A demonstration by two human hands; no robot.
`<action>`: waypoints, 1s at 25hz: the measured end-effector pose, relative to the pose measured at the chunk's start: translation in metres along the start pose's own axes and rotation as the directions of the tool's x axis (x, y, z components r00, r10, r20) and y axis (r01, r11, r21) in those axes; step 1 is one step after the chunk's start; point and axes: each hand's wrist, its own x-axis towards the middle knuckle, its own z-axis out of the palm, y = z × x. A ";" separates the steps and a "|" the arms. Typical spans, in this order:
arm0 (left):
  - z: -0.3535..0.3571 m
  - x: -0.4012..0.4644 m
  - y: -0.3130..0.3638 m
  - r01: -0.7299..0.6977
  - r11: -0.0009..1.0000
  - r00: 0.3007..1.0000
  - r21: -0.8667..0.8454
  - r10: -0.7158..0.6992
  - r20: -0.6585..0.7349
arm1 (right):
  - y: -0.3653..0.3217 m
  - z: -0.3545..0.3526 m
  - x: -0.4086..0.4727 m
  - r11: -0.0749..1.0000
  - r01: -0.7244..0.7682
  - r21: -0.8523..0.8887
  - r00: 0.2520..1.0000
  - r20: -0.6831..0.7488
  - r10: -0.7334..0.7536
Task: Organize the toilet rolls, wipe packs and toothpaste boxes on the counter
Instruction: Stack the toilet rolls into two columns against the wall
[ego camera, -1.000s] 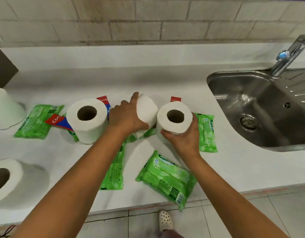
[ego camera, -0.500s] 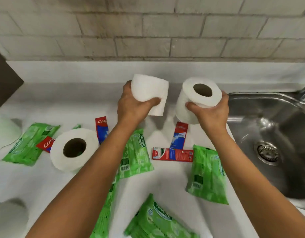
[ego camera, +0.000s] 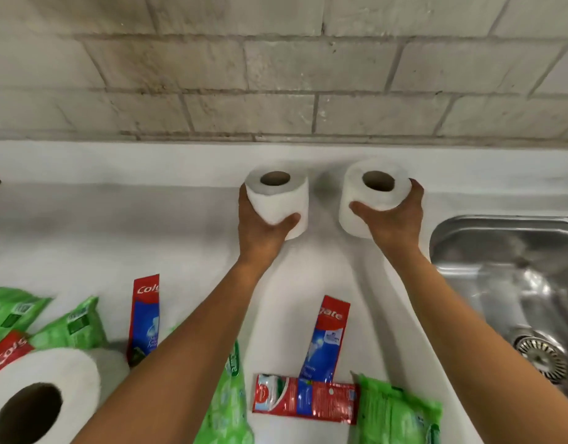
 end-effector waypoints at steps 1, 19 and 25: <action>0.005 0.007 -0.004 -0.017 1.000 1.000 0.005 0.017 0.011 | 0.006 0.005 0.008 1.000 -0.008 0.009 1.000 -0.005 0.008; -0.047 -0.051 0.067 -0.101 0.915 0.986 0.391 0.038 0.165 | -0.055 -0.015 -0.061 0.971 0.239 -0.011 0.967 0.091 -0.238; -0.168 -0.119 0.107 -0.138 0.828 0.988 0.544 0.079 0.130 | -0.087 0.021 -0.203 0.949 0.313 0.034 0.812 0.510 -0.286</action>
